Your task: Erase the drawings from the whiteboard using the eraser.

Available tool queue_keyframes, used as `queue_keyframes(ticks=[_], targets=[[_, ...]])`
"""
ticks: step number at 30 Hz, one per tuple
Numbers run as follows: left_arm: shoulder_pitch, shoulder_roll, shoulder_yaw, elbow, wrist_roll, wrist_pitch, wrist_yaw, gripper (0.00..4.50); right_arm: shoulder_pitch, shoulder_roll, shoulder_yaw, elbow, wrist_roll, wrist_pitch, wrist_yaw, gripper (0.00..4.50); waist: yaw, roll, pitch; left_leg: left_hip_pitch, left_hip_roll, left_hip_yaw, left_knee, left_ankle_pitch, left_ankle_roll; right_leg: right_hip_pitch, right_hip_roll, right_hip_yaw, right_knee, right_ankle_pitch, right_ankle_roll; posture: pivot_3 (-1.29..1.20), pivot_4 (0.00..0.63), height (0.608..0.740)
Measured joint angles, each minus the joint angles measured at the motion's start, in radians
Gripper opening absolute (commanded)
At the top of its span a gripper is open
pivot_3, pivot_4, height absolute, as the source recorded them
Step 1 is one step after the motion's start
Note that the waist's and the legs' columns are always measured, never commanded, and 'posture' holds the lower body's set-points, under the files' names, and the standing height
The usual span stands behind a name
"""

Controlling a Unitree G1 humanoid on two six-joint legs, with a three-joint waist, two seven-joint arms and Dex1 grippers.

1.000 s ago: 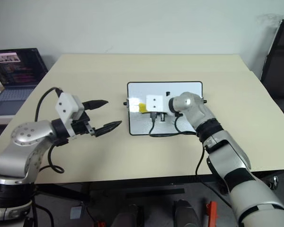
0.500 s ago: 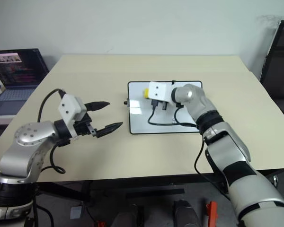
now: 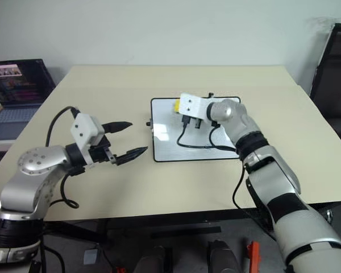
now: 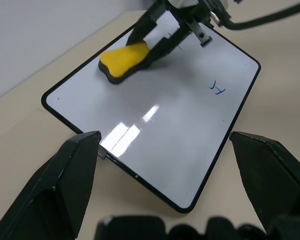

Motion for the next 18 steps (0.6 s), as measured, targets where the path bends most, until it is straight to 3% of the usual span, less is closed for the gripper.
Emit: queue_keyframes(ticks=[11,14,18], targets=[[-0.016,0.000,-0.014,0.001,0.008,-0.001,-0.008,4.50,0.164,-0.012,0.055,-0.254,-0.013,0.062,0.152,0.97,0.000,0.000,0.000,0.000,0.001,0.000,0.000,0.000,0.000,0.000,0.001,0.000,0.000,0.000,-0.001,0.00,0.150,0.740],[-0.016,0.000,-0.014,-0.002,0.008,0.000,-0.007,4.50,0.199,-0.041,0.001,-0.336,0.061,0.145,0.219,0.97,0.005,0.000,0.001,-0.002,0.001,0.000,0.000,0.000,0.000,-0.002,0.001,-0.001,-0.001,0.000,-0.001,0.00,0.150,0.740],[-0.014,0.003,-0.009,-0.004,0.008,0.003,-0.005,4.50,0.215,-0.167,-0.137,-0.566,0.213,0.280,0.344,0.97,0.016,0.001,0.002,-0.010,0.001,-0.002,0.000,-0.001,-0.001,-0.008,0.001,-0.003,-0.003,0.003,0.004,0.00,0.150,0.740]])
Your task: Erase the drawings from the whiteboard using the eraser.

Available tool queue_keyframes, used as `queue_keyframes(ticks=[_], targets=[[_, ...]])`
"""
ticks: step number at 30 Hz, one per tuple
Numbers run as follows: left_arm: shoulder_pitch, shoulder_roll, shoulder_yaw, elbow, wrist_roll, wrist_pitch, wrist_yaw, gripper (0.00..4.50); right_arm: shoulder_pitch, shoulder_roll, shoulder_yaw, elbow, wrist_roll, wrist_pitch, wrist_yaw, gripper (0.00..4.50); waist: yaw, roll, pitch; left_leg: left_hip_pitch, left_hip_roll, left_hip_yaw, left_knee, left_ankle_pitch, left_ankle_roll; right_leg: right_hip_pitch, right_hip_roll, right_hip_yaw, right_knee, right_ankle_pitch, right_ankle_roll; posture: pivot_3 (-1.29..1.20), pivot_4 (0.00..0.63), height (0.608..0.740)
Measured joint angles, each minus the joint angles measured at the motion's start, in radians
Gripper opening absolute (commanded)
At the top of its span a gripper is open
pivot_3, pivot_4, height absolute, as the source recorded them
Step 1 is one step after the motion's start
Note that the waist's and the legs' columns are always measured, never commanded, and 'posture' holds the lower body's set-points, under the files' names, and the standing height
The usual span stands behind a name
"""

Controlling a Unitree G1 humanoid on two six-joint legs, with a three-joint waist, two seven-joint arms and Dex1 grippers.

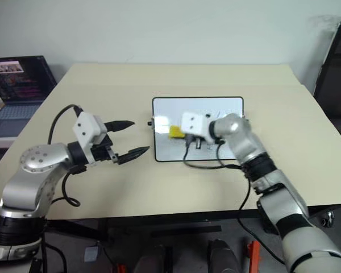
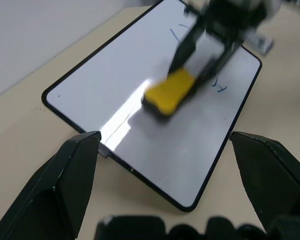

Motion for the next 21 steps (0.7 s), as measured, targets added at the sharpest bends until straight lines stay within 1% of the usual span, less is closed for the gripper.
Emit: queue_keyframes(ticks=[4,6,9,12,14,16,21], targets=[[0.003,0.012,0.007,0.001,0.000,0.001,-0.003,4.50,0.038,-0.236,-0.093,-0.135,0.064,0.022,0.118,0.97,0.016,0.000,0.000,-0.002,0.000,0.000,0.000,-0.003,-0.004,-0.001,0.000,-0.001,-0.001,-0.003,-0.003,0.00,0.150,0.740],[0.000,0.017,0.010,0.000,-0.001,0.003,-0.007,4.50,0.073,-0.305,-0.123,-0.156,0.095,0.022,0.159,0.97,0.016,0.000,0.000,-0.002,0.000,0.001,-0.001,-0.004,-0.003,-0.002,0.000,0.000,-0.002,-0.004,-0.003,0.00,0.150,0.740],[-0.008,0.018,0.009,0.000,-0.003,0.004,-0.011,4.50,0.117,-0.420,-0.173,-0.153,0.165,0.024,0.238,0.97,0.015,0.000,0.001,-0.006,0.000,0.002,0.000,-0.004,-0.003,-0.006,0.000,0.000,-0.001,-0.004,-0.003,0.00,0.150,0.740],[-0.013,0.022,0.008,0.004,-0.003,0.005,-0.017,4.50,0.144,-0.579,-0.231,-0.094,0.158,-0.020,0.260,0.97,0.016,0.001,0.001,-0.008,0.000,0.002,0.000,-0.004,-0.003,-0.007,-0.001,0.001,-0.001,-0.004,-0.003,0.00,0.150,0.740],[-0.022,0.026,0.007,0.009,-0.002,0.005,-0.022,4.50,0.166,-0.617,-0.239,-0.066,0.144,-0.048,0.254,0.97,0.010,0.001,0.001,-0.007,0.000,0.004,0.000,-0.004,-0.003,-0.007,0.000,0.002,-0.001,-0.004,-0.003,0.00,0.150,0.740],[-0.042,0.026,0.006,0.013,-0.002,0.004,-0.028,4.50,0.199,-0.619,-0.233,-0.046,0.138,-0.064,0.248,0.97,0.002,0.001,0.001,-0.006,0.001,0.005,0.000,-0.004,-0.003,-0.007,0.000,0.002,0.000,-0.006,0.002,0.00,0.150,0.740],[-0.046,0.029,0.006,0.034,0.000,0.001,-0.036,4.50,0.217,-0.621,-0.230,-0.009,0.129,-0.076,0.228,0.97,-0.008,0.002,0.002,-0.006,0.001,0.006,0.000,-0.004,-0.003,-0.008,0.000,0.004,0.001,-0.006,0.003,0.00,0.150,0.740]])
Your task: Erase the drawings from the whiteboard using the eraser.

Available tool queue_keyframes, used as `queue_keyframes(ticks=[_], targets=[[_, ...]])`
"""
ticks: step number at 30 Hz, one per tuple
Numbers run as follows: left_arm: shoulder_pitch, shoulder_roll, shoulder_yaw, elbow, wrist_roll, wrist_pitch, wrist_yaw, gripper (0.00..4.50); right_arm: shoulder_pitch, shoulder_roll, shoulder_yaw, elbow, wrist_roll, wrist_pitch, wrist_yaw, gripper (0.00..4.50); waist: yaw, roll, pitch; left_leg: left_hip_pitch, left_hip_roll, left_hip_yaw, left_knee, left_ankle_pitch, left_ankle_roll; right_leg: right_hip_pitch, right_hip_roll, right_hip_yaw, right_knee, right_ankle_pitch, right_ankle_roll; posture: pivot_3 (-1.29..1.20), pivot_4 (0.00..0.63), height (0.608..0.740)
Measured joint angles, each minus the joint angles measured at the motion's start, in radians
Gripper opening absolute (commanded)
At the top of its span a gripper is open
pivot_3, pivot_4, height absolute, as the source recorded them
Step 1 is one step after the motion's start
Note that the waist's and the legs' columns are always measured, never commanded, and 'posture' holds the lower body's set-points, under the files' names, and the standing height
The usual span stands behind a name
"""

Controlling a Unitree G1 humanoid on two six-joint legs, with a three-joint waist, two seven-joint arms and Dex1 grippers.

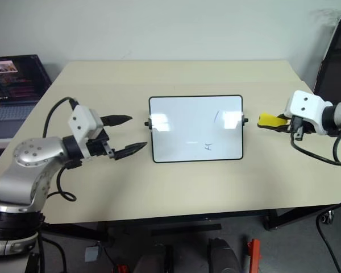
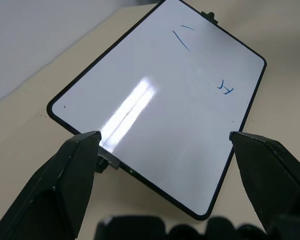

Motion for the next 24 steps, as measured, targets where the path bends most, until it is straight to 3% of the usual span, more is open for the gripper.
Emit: queue_keyframes(ticks=[24], targets=[[0.000,0.029,0.003,0.003,0.001,-0.001,-0.014,4.50,-0.023,0.032,0.003,0.032,-0.005,-0.028,-0.007,0.97,0.003,0.000,0.000,0.000,0.000,0.000,0.000,0.000,0.000,0.000,0.000,0.000,0.000,0.001,-0.001,0.00,0.150,0.740]])
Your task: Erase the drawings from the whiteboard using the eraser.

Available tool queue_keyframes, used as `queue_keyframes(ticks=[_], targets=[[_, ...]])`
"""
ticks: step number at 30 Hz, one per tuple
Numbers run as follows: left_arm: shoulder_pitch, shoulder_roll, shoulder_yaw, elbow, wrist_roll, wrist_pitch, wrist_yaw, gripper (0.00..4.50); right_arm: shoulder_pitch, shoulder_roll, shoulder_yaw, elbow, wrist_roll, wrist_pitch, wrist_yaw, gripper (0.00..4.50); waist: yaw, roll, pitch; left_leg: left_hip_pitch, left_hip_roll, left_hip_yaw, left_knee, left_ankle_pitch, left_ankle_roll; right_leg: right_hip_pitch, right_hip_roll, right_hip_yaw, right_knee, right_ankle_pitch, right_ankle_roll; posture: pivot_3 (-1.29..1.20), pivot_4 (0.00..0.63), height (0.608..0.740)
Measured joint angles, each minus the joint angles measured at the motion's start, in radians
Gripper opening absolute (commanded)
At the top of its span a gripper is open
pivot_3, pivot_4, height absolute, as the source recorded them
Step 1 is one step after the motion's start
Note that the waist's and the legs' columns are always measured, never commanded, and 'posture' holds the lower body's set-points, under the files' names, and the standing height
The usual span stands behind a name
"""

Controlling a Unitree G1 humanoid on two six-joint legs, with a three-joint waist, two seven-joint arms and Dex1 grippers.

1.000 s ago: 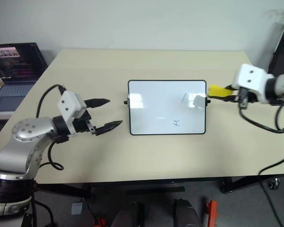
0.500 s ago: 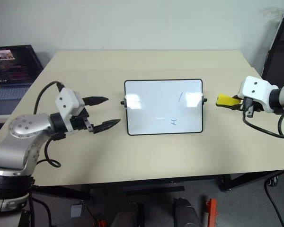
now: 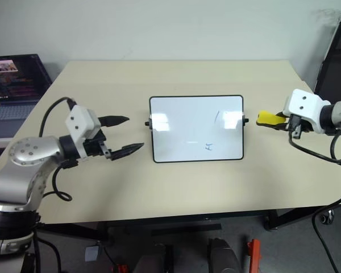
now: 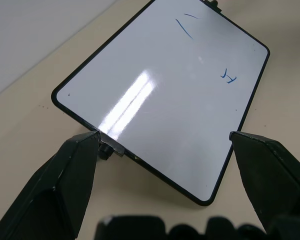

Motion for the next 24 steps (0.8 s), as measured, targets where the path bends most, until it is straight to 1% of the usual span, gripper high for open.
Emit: queue_keyframes(ticks=[5,7,9,24], targets=[[0.000,0.000,0.000,0.001,0.001,-0.003,-0.001,4.50,-0.015,0.014,-0.001,0.001,0.004,0.000,-0.012,0.97,-0.001,0.000,0.000,0.000,0.000,0.000,0.000,0.000,0.000,0.000,0.000,0.000,0.000,0.000,-0.001,0.00,0.150,0.740],[-0.002,0.000,-0.001,0.004,0.001,-0.004,-0.001,4.50,-0.044,0.046,-0.011,0.004,0.033,0.014,-0.024,0.97,-0.004,0.000,0.000,0.000,0.000,0.000,0.001,0.000,0.000,0.000,0.000,0.000,0.001,0.002,-0.004,0.00,0.150,0.740],[-0.008,-0.001,-0.003,0.005,0.002,-0.005,-0.002,4.50,-0.069,0.064,-0.015,0.001,0.060,0.022,-0.028,0.97,-0.003,0.000,0.000,0.000,0.000,0.000,0.001,0.000,0.000,0.000,0.000,0.000,0.001,0.002,-0.004,0.00,0.150,0.740],[-0.013,-0.002,-0.003,0.024,0.006,-0.020,-0.004,4.50,-0.085,0.064,-0.032,-0.001,0.096,0.038,-0.021,0.97,0.004,0.000,0.000,0.000,0.000,0.000,0.001,0.000,0.000,0.000,0.000,0.000,0.001,0.003,-0.004,0.00,0.150,0.740]])
